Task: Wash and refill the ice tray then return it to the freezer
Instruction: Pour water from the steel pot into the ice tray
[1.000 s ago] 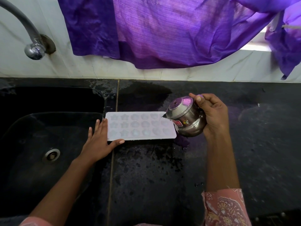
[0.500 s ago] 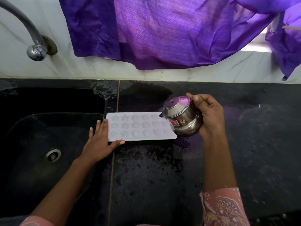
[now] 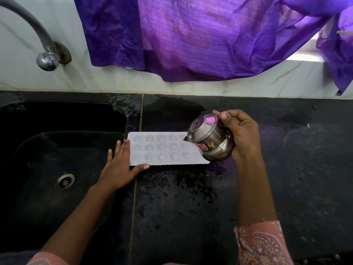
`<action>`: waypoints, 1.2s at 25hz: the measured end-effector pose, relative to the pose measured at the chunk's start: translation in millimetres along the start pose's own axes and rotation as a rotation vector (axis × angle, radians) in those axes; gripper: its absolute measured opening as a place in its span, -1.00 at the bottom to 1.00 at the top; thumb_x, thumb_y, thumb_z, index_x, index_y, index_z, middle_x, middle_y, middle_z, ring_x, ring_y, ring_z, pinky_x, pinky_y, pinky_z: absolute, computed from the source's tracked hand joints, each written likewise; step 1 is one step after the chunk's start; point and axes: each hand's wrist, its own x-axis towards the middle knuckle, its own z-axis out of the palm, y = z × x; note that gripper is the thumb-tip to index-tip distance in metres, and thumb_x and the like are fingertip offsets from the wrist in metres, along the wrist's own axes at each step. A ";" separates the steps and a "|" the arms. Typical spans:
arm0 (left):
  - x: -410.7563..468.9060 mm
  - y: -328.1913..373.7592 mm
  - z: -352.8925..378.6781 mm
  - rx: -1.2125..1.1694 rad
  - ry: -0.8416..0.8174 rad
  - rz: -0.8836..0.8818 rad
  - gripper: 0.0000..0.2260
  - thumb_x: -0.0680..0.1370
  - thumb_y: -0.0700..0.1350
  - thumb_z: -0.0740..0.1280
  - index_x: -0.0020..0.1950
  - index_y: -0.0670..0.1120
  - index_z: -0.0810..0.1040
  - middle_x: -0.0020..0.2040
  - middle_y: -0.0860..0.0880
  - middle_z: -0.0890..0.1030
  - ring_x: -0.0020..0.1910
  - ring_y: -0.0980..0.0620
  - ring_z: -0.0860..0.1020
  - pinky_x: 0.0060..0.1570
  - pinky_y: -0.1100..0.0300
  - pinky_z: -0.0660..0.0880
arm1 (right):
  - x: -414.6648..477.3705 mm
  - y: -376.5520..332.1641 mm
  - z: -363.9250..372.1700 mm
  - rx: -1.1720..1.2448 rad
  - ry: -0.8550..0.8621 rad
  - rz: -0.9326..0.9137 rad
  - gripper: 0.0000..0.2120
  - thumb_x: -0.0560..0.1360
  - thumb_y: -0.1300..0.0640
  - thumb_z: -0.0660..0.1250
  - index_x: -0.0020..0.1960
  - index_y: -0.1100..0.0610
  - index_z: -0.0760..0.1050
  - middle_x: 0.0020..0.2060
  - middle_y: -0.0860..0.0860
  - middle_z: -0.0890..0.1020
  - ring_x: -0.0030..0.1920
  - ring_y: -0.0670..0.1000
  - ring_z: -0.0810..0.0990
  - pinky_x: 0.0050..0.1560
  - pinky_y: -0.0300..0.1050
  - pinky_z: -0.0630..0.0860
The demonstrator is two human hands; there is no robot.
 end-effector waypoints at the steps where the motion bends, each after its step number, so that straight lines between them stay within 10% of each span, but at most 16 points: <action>1: 0.1 -0.4 0.1 0.001 0.000 0.000 -0.02 0.33 0.40 0.06 0.53 -0.15 -0.21 0.56 -0.05 -0.14 0.50 0.04 -0.27 0.44 0.02 -0.29 | -0.3 -0.4 0.8 -0.004 0.000 0.001 -0.68 0.05 0.04 0.52 -0.27 0.14 0.54 -0.32 0.01 0.68 -0.22 -0.02 0.65 -0.06 -0.15 0.57; 30: -0.1 -3.9 1.6 -0.005 0.012 0.010 0.10 0.22 0.56 -0.04 0.53 -0.13 -0.20 0.56 -0.05 -0.14 0.47 0.10 -0.28 0.42 0.04 -0.31 | -5.5 -7.5 7.7 -0.052 0.029 -0.020 -0.79 0.15 0.15 0.46 -0.25 0.14 0.53 -0.35 -0.03 0.68 -0.20 -0.04 0.65 -0.04 -0.16 0.57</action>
